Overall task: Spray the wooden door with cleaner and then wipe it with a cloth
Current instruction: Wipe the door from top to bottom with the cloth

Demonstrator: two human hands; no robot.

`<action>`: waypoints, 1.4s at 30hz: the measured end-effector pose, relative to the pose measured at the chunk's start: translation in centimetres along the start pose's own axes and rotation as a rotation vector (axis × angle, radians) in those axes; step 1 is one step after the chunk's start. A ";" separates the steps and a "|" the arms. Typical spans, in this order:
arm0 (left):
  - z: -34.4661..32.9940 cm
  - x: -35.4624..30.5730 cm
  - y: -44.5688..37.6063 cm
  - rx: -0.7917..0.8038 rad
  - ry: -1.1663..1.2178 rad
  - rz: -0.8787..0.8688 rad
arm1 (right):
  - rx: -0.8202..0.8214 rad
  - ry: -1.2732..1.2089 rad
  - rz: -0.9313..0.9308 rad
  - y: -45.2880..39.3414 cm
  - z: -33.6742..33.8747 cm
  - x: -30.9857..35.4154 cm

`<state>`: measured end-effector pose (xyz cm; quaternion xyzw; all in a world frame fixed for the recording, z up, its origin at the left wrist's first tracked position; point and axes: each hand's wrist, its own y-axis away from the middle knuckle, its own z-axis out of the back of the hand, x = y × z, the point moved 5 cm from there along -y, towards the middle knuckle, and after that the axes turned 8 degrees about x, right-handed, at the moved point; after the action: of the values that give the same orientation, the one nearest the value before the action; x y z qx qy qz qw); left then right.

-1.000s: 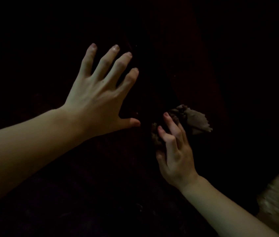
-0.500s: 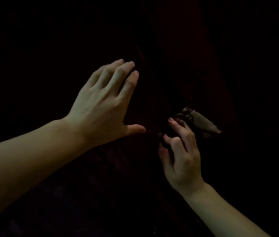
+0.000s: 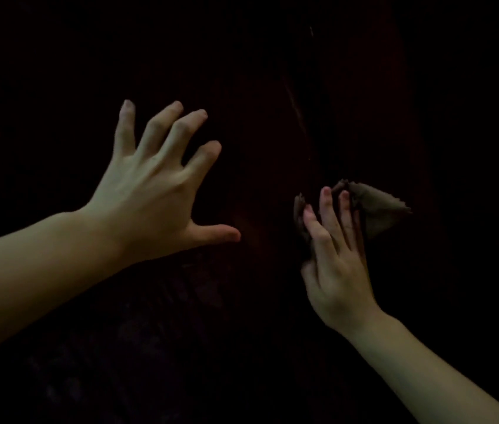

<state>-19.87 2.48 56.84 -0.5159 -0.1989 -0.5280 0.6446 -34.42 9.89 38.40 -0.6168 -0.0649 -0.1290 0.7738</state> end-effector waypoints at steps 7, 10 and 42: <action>-1.9 1.5 3.4 0.054 -0.095 -0.068 | 0.008 -0.038 0.292 -7.3 1.0 5.2; -2.3 1.4 3.4 0.048 -0.101 -0.083 | -0.049 -0.065 0.310 -7.4 1.1 6.2; -3.7 2.4 8.8 0.046 -0.059 -0.090 | 0.216 0.313 0.632 -2.6 -2.9 8.4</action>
<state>-12.33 -2.69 53.30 -0.5069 -0.2529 -0.5364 0.6255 -27.30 5.52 42.32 -0.4937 0.2349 0.0311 0.8367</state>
